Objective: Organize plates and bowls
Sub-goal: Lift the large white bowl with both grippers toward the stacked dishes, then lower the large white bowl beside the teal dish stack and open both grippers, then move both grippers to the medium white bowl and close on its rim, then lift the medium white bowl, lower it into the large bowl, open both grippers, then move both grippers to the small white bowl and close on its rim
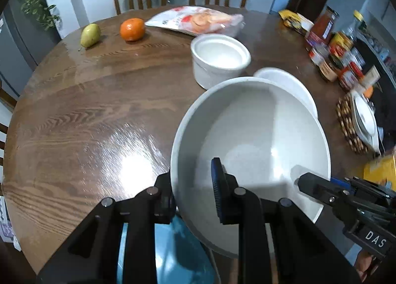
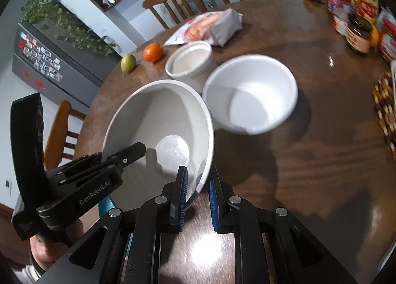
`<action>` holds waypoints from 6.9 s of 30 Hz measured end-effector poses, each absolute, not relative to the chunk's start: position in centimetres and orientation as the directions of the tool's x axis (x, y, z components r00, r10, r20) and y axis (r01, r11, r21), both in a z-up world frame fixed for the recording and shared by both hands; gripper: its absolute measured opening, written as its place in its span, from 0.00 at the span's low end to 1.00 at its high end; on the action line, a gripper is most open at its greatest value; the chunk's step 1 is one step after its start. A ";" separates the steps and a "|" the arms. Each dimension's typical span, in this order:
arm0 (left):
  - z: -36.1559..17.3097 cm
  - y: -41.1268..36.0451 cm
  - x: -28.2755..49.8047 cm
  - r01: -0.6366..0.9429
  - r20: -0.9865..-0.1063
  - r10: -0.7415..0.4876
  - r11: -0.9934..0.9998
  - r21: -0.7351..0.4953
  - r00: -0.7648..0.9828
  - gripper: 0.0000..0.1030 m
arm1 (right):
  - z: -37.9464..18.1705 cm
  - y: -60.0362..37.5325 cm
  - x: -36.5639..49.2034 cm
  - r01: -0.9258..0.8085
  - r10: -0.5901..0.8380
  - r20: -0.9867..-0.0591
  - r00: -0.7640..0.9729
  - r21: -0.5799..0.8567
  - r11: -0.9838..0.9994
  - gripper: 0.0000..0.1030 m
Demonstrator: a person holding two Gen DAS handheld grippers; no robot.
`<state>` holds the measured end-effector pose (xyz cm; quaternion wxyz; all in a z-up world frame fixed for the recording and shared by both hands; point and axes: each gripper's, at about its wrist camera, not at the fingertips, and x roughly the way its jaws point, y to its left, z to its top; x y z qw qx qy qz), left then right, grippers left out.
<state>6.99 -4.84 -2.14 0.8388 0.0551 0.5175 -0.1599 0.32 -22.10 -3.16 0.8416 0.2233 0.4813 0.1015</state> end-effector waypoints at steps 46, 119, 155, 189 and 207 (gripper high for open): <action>-1.3 -8.7 7.7 0.299 -0.861 -0.267 0.944 -0.143 0.432 0.51 | -1.8 -29.6 -2.5 0.142 0.286 -0.763 0.580 0.440 0.887 0.36; -4.3 -11.0 1.3 0.454 -0.910 -0.211 0.891 -0.028 0.357 0.16 | -3.3 -24.1 -5.3 0.076 0.297 -0.842 0.451 0.368 0.927 0.11; -0.3 -8.3 2.3 0.345 -0.853 -0.244 0.935 -0.082 0.461 0.63 | -0.1 -26.1 -5.5 0.136 0.219 -0.809 0.546 0.344 0.929 0.40; 4.4 -8.8 11.3 0.266 -0.795 -0.186 0.964 -0.032 0.577 0.99 | 7.4 -26.7 3.7 0.028 0.228 -0.713 0.664 0.327 0.944 0.57; -1.5 -7.8 18.8 0.152 -0.858 -0.157 0.984 -0.093 0.490 0.95 | 0.4 -25.5 14.1 -0.008 0.332 -0.766 0.551 0.393 0.920 0.57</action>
